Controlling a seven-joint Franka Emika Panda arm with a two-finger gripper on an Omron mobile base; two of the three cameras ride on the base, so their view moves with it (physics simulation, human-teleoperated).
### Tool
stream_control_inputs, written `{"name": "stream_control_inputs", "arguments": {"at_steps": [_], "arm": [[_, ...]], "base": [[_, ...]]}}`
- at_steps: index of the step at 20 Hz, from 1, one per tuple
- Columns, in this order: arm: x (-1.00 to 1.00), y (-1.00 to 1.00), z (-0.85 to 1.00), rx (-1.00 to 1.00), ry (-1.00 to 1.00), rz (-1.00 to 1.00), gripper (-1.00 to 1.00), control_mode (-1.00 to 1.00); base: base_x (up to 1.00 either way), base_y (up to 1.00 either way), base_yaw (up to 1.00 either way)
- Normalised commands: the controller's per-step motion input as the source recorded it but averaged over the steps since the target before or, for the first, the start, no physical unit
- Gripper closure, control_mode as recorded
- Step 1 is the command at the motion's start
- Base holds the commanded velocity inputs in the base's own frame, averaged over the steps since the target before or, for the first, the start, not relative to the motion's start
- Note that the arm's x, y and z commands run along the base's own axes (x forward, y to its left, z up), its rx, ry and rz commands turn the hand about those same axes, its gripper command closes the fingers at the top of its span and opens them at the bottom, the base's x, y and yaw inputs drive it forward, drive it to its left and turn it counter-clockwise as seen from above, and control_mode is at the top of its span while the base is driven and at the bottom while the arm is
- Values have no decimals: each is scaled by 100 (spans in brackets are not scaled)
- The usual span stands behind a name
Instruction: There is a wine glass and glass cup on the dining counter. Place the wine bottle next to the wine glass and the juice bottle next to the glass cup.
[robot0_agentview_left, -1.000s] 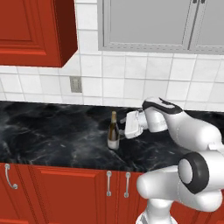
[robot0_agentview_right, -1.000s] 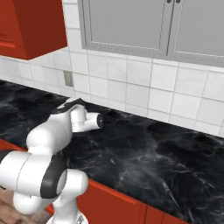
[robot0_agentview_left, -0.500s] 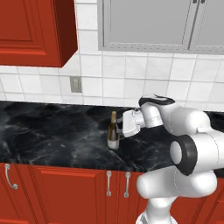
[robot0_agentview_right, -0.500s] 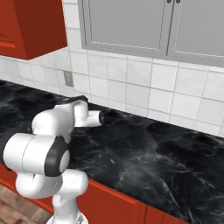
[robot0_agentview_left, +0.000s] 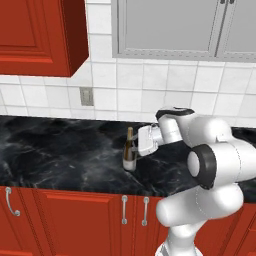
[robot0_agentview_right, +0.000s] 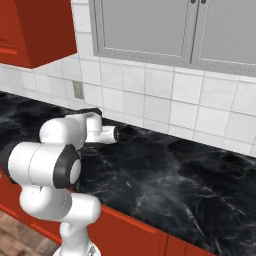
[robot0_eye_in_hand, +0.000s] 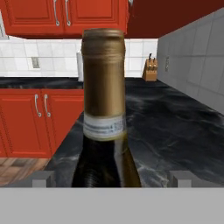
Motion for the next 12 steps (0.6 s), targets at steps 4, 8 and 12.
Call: {"name": "stream_control_inputs", "arguments": {"at_steps": [4, 8, 12], "arm": [[6, 12, -7, 0, 0, 0, -100, -100], [5, 17, -7, 0, 0, 0, -100, -100], [6, 14, -6, 0, 0, 0, -100, -100]], "base": [[0, 0, 0], [0, 0, 0], [0, 0, 0]]}}
